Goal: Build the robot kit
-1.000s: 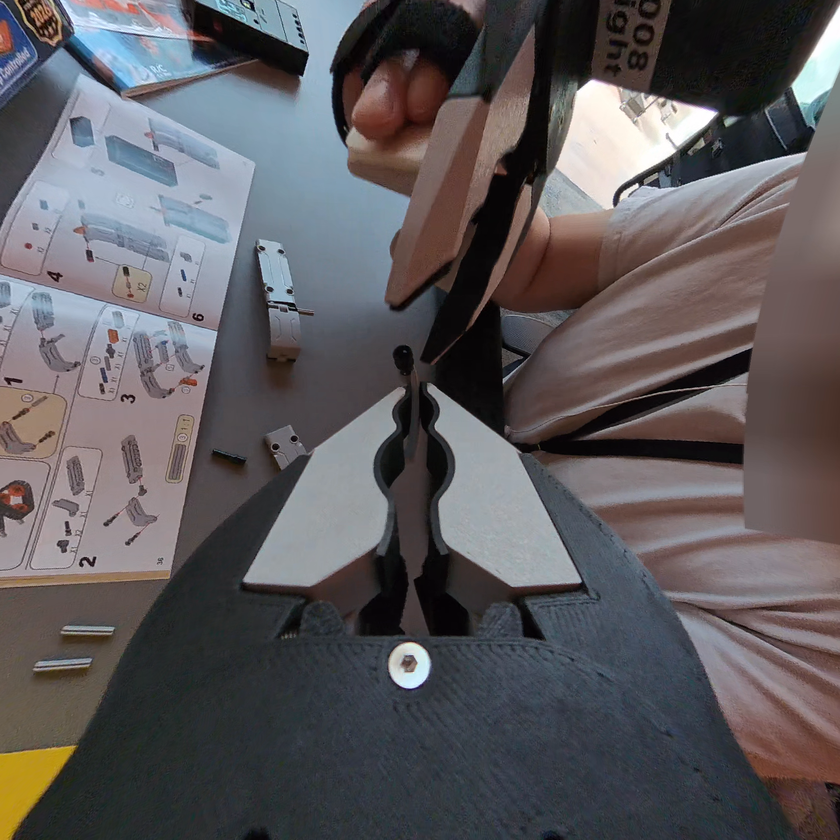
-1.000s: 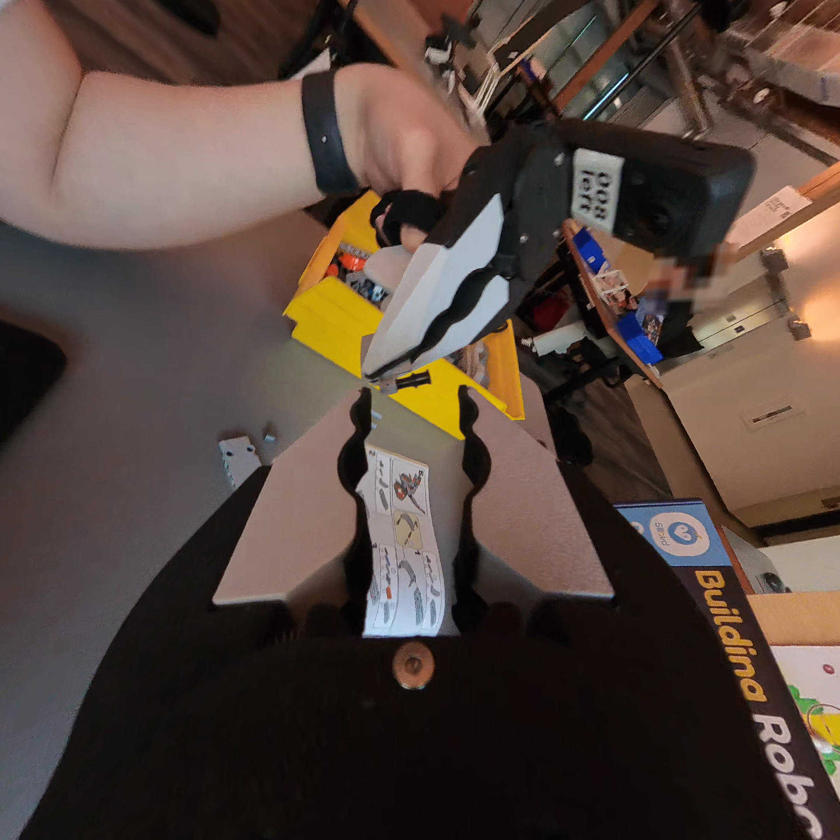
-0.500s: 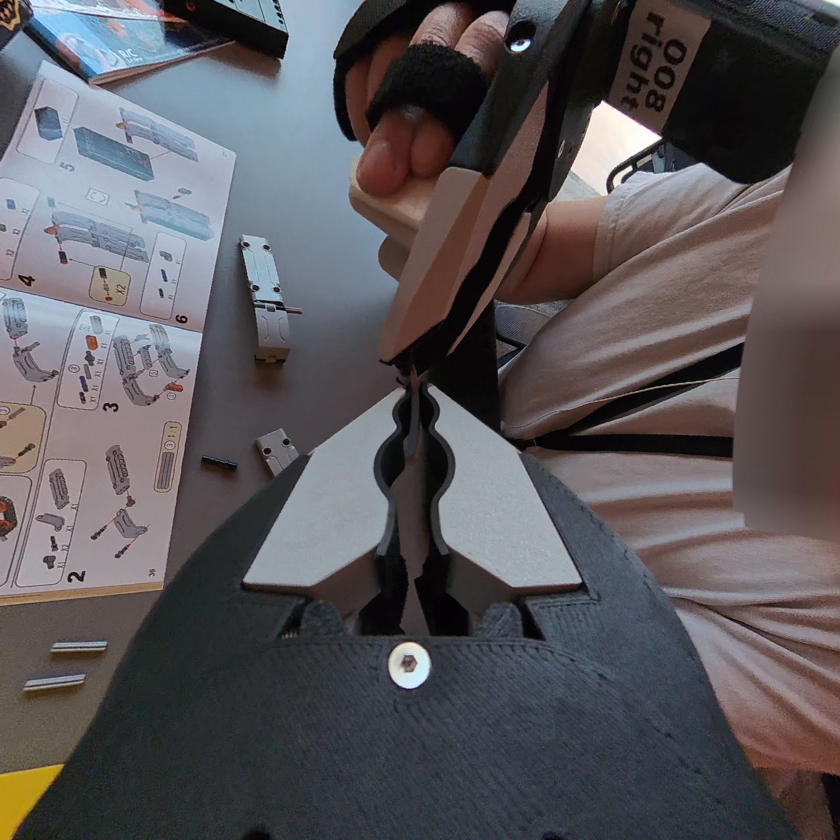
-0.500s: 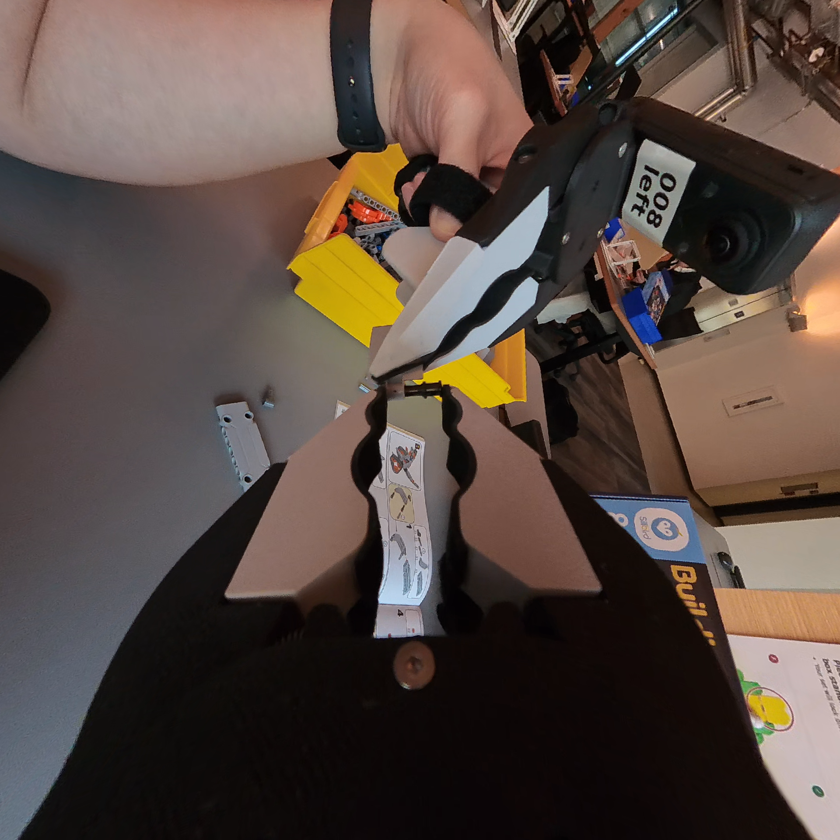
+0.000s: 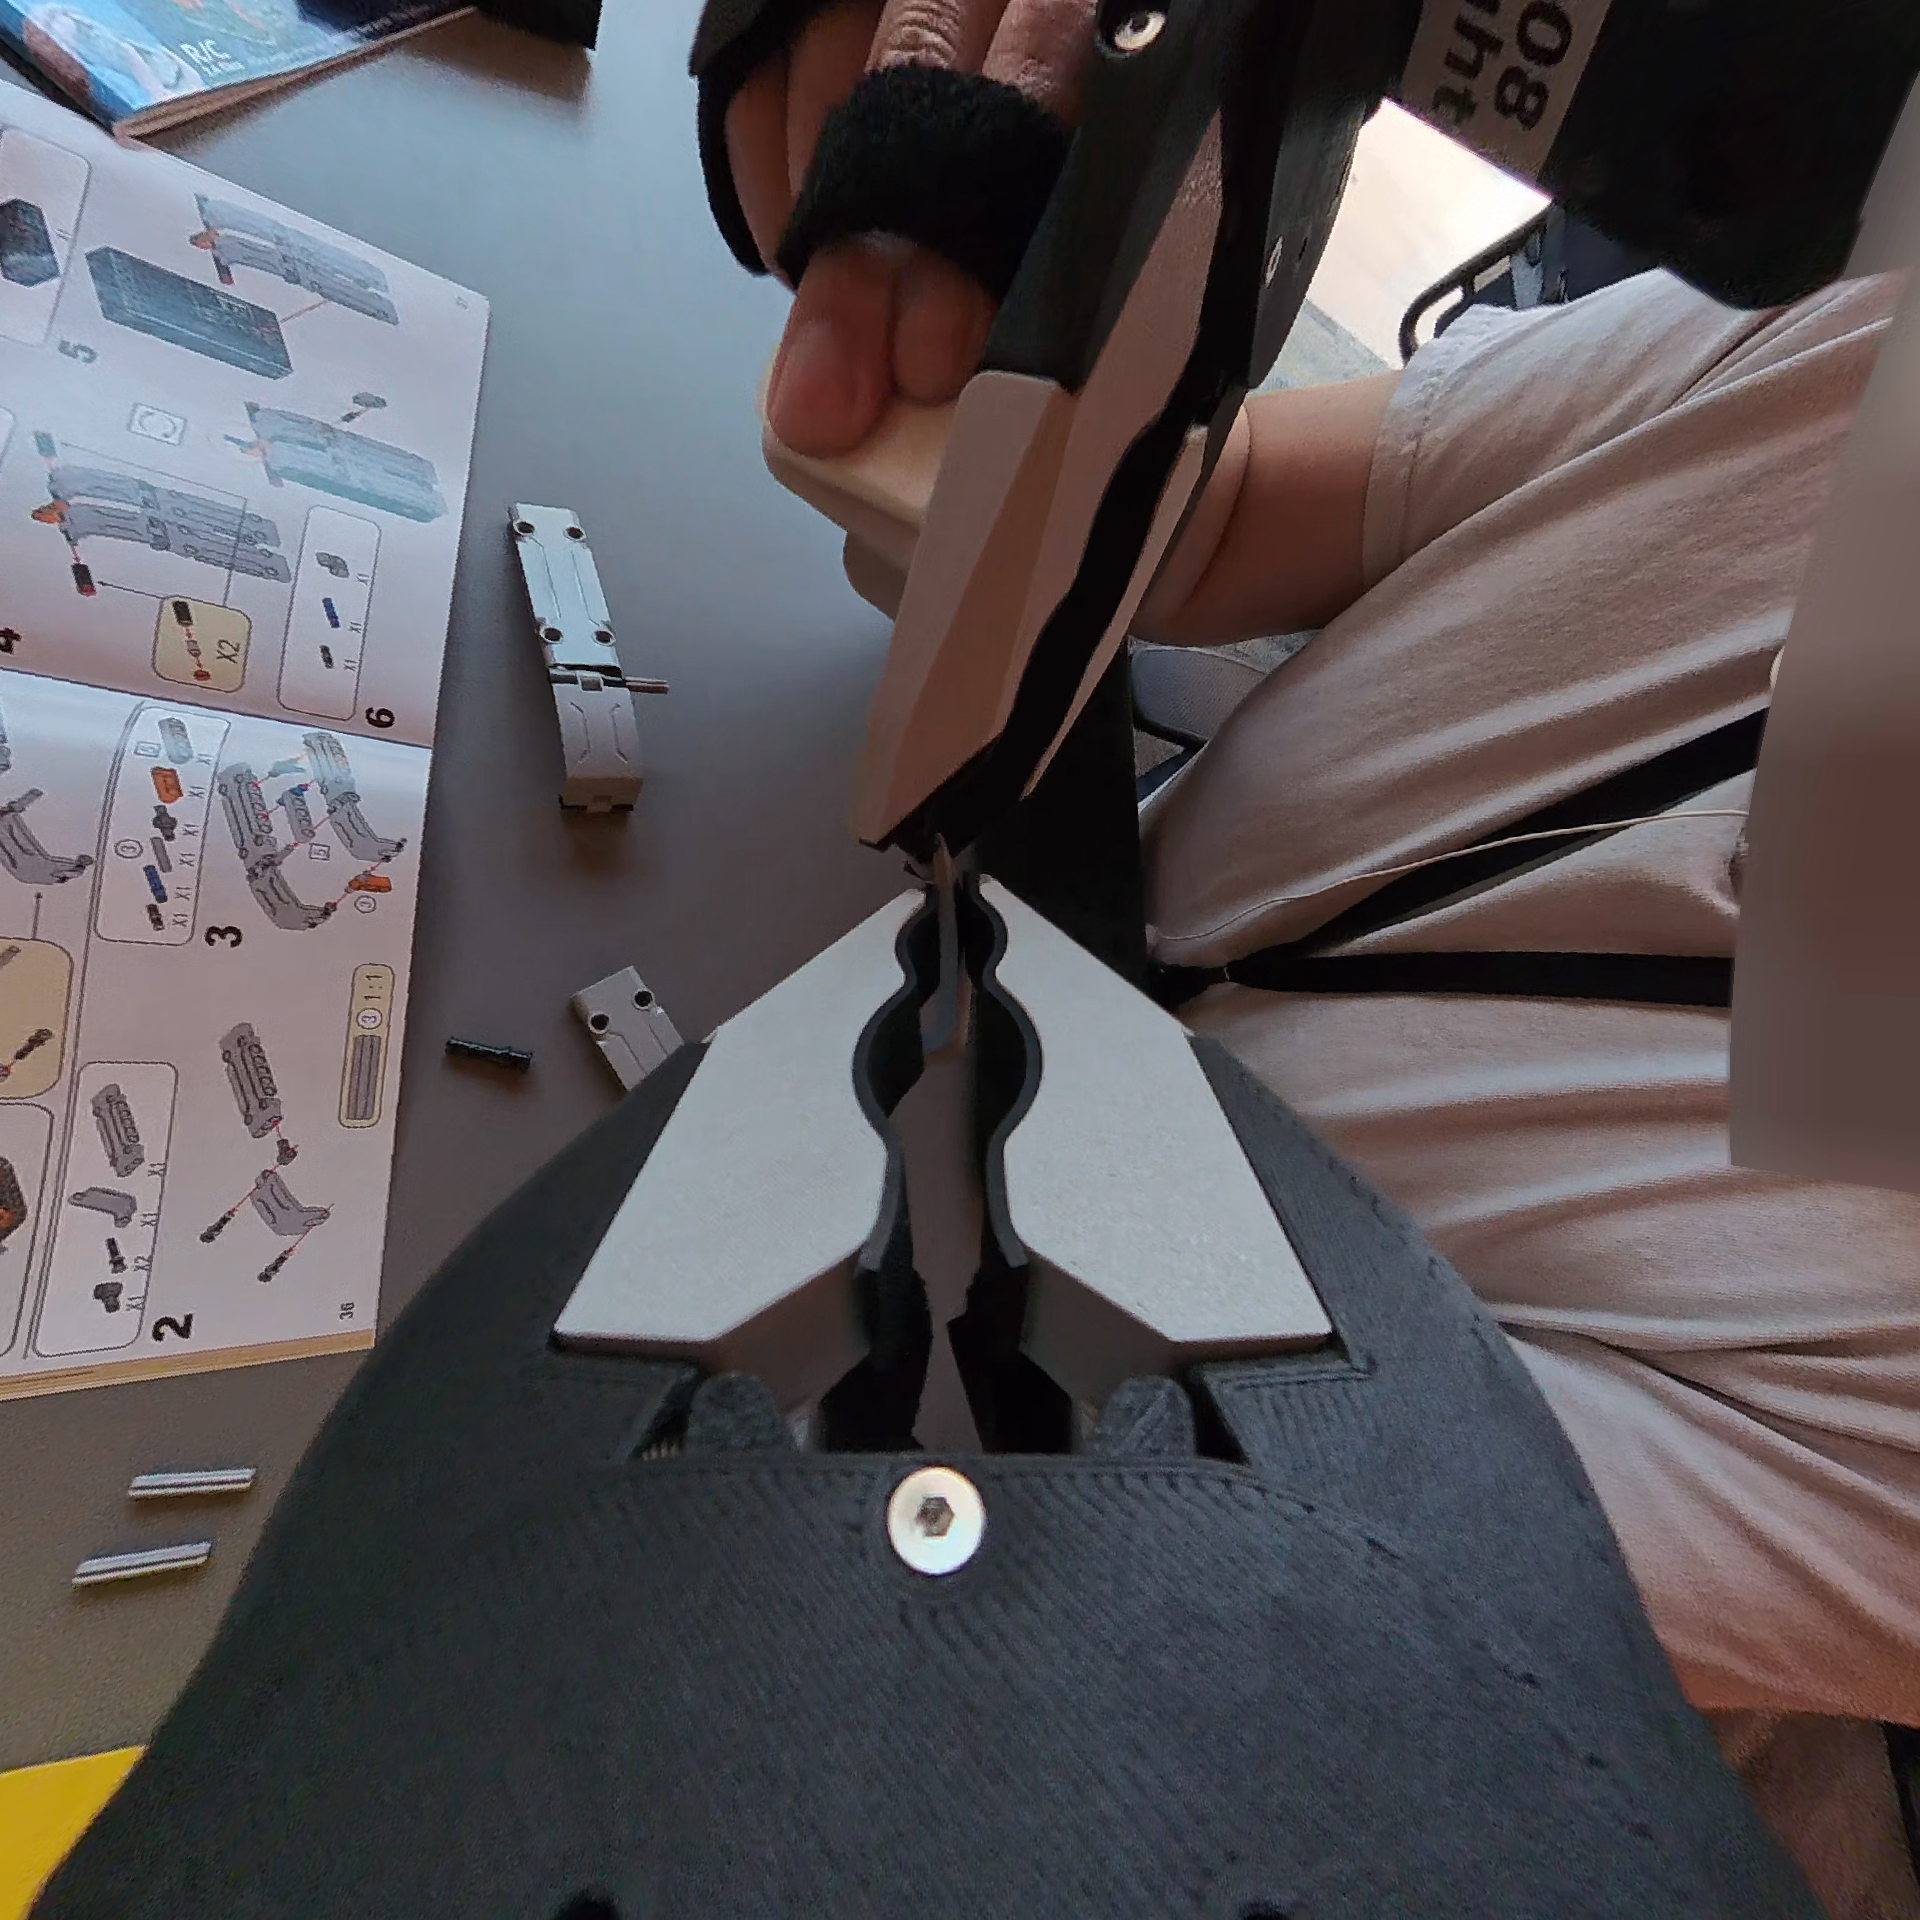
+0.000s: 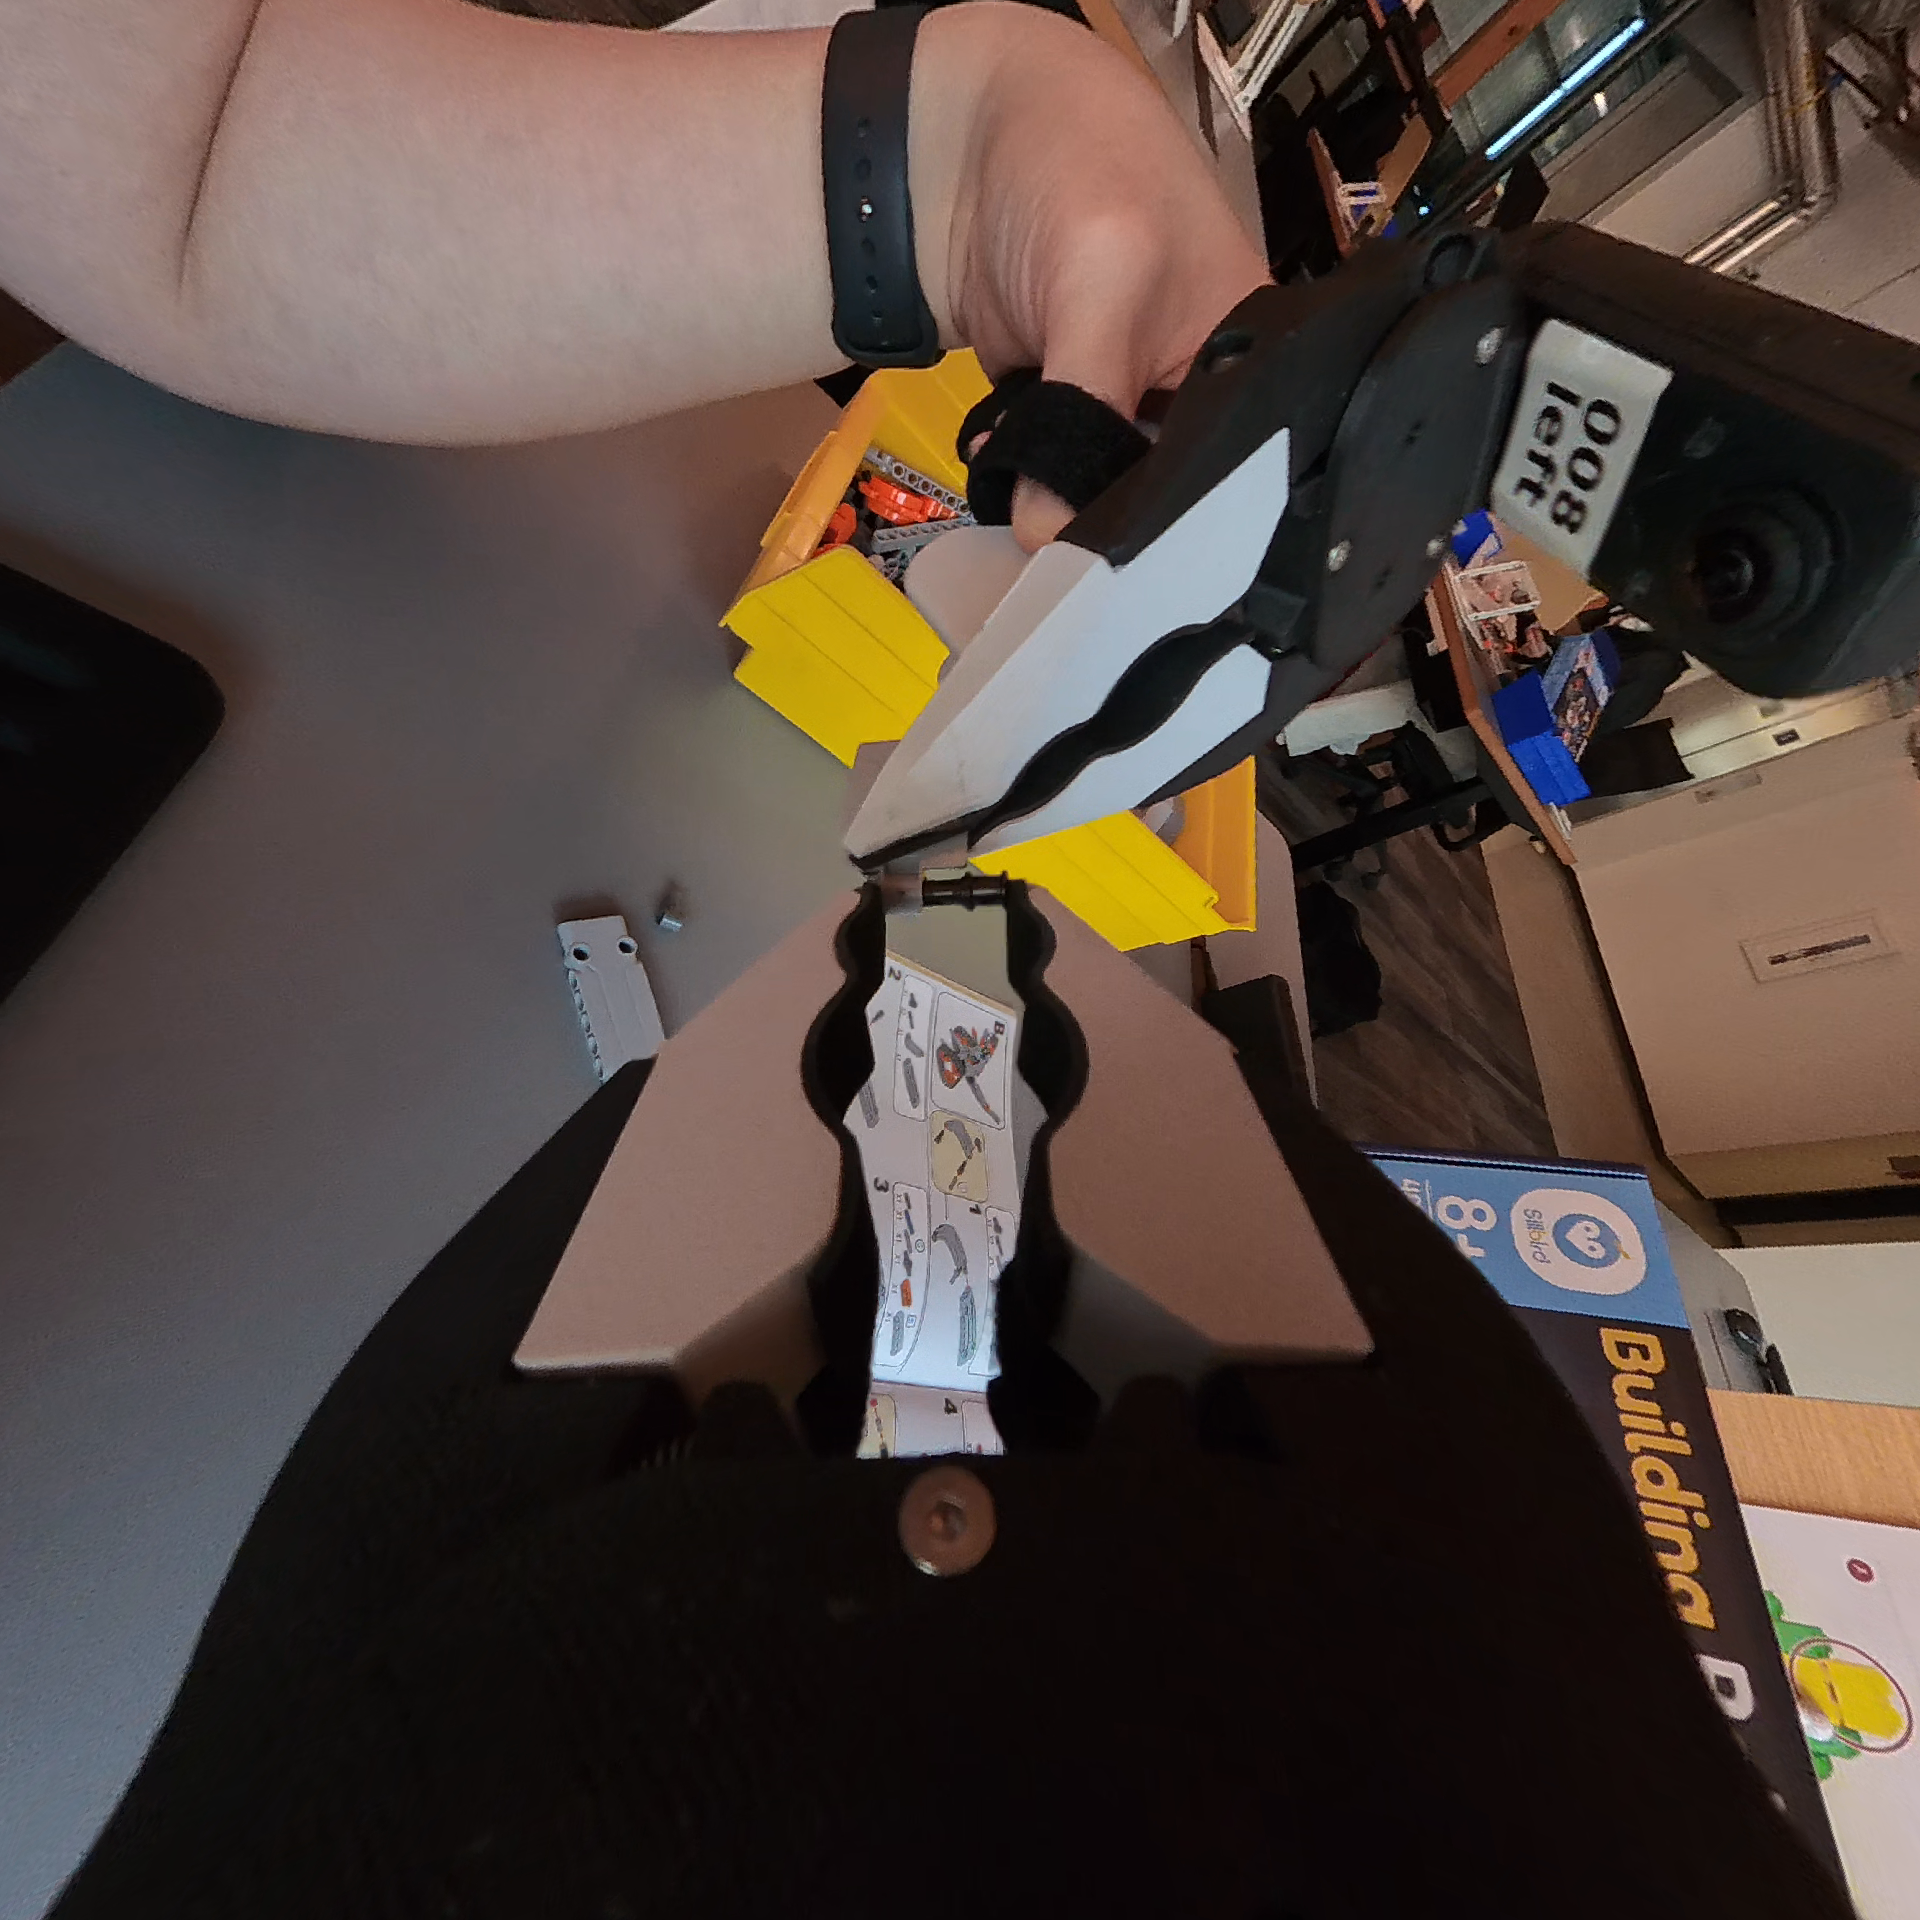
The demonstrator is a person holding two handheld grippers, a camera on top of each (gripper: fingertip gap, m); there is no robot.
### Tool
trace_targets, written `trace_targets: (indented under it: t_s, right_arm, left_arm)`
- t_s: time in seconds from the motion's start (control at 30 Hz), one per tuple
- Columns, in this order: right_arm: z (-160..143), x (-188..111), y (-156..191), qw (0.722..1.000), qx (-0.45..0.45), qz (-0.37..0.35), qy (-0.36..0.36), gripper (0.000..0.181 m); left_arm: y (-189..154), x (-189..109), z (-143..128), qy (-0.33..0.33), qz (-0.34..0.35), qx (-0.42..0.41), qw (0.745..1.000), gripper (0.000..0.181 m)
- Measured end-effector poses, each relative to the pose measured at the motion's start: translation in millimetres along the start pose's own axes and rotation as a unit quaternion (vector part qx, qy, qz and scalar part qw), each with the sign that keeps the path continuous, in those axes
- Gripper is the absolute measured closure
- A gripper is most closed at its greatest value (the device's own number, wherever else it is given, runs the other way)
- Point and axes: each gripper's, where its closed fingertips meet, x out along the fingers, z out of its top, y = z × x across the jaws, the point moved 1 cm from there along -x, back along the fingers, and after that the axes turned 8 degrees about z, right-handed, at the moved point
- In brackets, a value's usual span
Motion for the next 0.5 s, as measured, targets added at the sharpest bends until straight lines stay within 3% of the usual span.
trace_targets:
  t_s: [0.17,0.23,0.4,0.43,0.5]
  right_arm:
    - [-0.8,-6.3,-5.2,1.0,0.025,-0.002,-0.018,0.16]
    - [-1.8,-8.3,-7.4,1.0,0.021,-0.01,-0.015,0.159]
    - [1.4,-9.5,-11.5,0.999,0.034,-0.021,-0.029,0.159]
    - [1.4,-9.5,-12.3,0.998,0.045,-0.02,-0.034,0.157]
    - [-0.2,-8.1,-9.9,0.997,0.066,-0.007,-0.035,0.137]
  left_arm:
    - [-1.2,-3.9,6.3,-0.033,-0.046,-0.039,0.998,0.179]
    - [-2.0,-6.5,9.7,-0.047,-0.062,-0.043,0.996,0.171]
    - [-0.6,-10.4,12.6,-0.061,-0.072,-0.031,0.995,0.18]
    - [-0.3,-11.2,13.4,-0.063,-0.075,-0.036,0.995,0.18]
    - [5.6,-12.7,17.7,-0.077,-0.06,-0.045,0.994,0.18]
